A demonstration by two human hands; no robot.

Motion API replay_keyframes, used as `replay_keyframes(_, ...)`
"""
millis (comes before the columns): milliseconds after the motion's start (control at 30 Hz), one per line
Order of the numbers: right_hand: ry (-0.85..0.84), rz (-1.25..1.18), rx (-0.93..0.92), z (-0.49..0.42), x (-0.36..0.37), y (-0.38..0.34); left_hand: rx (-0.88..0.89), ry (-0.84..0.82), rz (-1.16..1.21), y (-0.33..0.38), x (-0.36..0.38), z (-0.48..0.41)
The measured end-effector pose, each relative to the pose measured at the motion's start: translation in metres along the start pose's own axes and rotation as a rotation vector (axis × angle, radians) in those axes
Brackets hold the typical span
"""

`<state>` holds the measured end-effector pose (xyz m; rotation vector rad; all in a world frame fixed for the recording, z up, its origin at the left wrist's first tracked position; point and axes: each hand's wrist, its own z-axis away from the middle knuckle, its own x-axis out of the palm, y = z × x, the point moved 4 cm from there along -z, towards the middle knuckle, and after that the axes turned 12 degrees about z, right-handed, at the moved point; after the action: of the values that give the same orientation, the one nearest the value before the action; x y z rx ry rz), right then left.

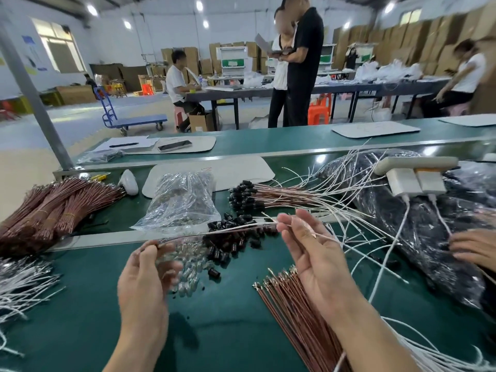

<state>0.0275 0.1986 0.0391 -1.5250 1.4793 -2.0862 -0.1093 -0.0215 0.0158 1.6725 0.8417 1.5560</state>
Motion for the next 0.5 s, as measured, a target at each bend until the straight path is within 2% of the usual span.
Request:
replay_keyframes(200, 0.041, -0.163, -0.113, -0.049, -0.009, -0.066, 0.18, -0.388, -0.446, -0.001, 0.06, -0.008)
replay_keyframes(300, 0.076, -0.234, -0.14, -0.085, -0.014, -0.091, 0.296, -0.49, -0.639, -0.005, 0.103, -0.04)
replay_keyframes(367, 0.134, -0.191, -0.133, -0.112, -0.02, -0.105, 0.368, -0.515, -0.722, -0.013, 0.134, -0.067)
replay_keyframes(500, 0.198, 0.161, 0.008, -0.147, -0.036, -0.108, 0.446, -0.548, -0.86, -0.041, 0.178, -0.107)
